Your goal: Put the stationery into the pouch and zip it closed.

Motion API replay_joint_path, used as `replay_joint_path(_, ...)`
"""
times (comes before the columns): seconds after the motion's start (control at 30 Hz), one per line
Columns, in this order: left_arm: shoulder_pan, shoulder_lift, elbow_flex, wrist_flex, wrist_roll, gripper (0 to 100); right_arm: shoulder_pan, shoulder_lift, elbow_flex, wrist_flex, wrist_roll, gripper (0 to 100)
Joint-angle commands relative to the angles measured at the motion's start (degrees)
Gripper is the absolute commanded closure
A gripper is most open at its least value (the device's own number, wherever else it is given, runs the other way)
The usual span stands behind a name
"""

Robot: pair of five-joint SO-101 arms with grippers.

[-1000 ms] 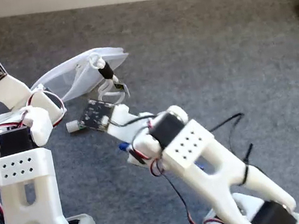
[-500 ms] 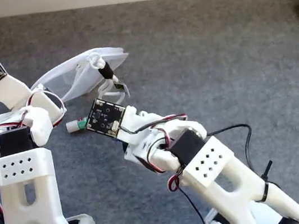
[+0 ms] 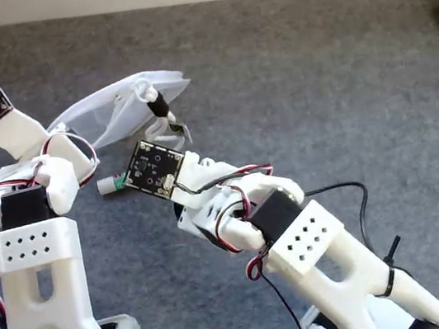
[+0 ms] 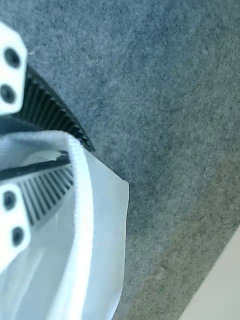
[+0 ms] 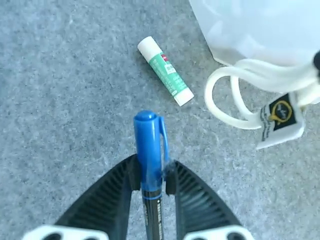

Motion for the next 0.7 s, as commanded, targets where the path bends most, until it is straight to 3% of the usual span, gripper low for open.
replay_joint_path(0.0, 4.09, 0.66, 0.22, -0.53, -4.04, 99, 0.57, -2.33, -1.27, -1.01, 0.26, 99.5)
replay_joint_path(0.2, 4.97, 0.66, 0.22, -0.53, -4.84, 99, 0.48, -3.74, -1.27, -0.75, 0.26, 99.5)
replay_joint_path(0.43, 5.14, 0.66, 0.22, -0.53, -4.92, 99, -0.75, -18.24, 4.26, -1.36, 0.26, 99.5)
replay_joint_path(0.67, 5.85, 0.66, 0.22, -0.53, -4.92, 99, -1.63, -29.23, 15.16, -14.55, 0.26, 99.5)
